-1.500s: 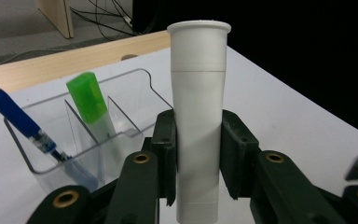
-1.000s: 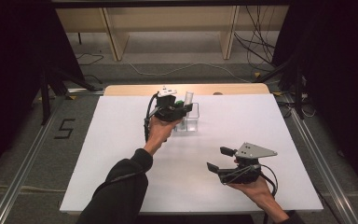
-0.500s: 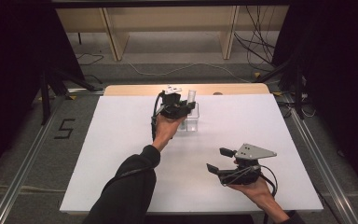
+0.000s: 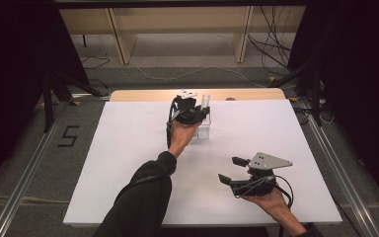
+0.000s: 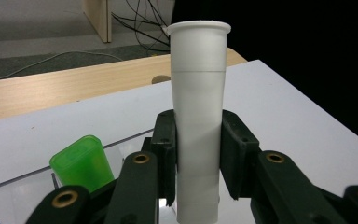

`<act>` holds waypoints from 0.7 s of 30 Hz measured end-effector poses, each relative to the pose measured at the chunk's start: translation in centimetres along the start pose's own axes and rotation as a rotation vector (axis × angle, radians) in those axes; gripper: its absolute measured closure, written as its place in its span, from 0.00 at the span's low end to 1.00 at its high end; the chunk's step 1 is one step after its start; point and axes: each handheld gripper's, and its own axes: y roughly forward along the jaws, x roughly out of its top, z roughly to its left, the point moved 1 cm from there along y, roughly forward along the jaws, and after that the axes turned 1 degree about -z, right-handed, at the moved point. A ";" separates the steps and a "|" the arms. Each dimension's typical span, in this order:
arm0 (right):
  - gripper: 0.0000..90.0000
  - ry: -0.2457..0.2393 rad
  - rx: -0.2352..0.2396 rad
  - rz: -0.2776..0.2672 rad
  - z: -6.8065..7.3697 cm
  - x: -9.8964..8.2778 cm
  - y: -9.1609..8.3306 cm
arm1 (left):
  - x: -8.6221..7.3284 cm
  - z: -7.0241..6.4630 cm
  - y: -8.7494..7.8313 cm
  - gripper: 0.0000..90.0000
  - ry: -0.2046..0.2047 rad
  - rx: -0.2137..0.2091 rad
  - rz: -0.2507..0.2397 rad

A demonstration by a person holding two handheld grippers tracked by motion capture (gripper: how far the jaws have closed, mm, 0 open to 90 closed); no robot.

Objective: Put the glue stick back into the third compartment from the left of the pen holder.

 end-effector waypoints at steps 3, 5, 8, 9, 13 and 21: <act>0.27 -0.003 0.001 0.001 0.0 0.0 0.0 | -0.1 0.0 0.3 0.77 0.000 0.006 0.006; 0.27 -0.005 0.002 0.001 0.0 0.0 0.0 | -0.1 0.0 0.4 0.77 0.004 0.010 0.009; 0.27 -0.005 0.002 0.000 -0.1 0.0 0.0 | -0.2 0.0 0.5 0.77 -0.003 0.016 0.008; 0.27 -0.004 0.003 0.001 -0.1 0.0 0.0 | -0.2 0.0 0.6 0.77 0.000 0.018 0.007; 0.27 -0.005 0.005 -0.002 0.0 0.0 0.0 | -0.4 0.1 0.8 0.77 -0.003 0.038 0.013; 0.27 -0.010 0.006 -0.001 0.0 0.0 0.0 | -0.7 0.1 1.2 0.77 -0.011 0.047 0.020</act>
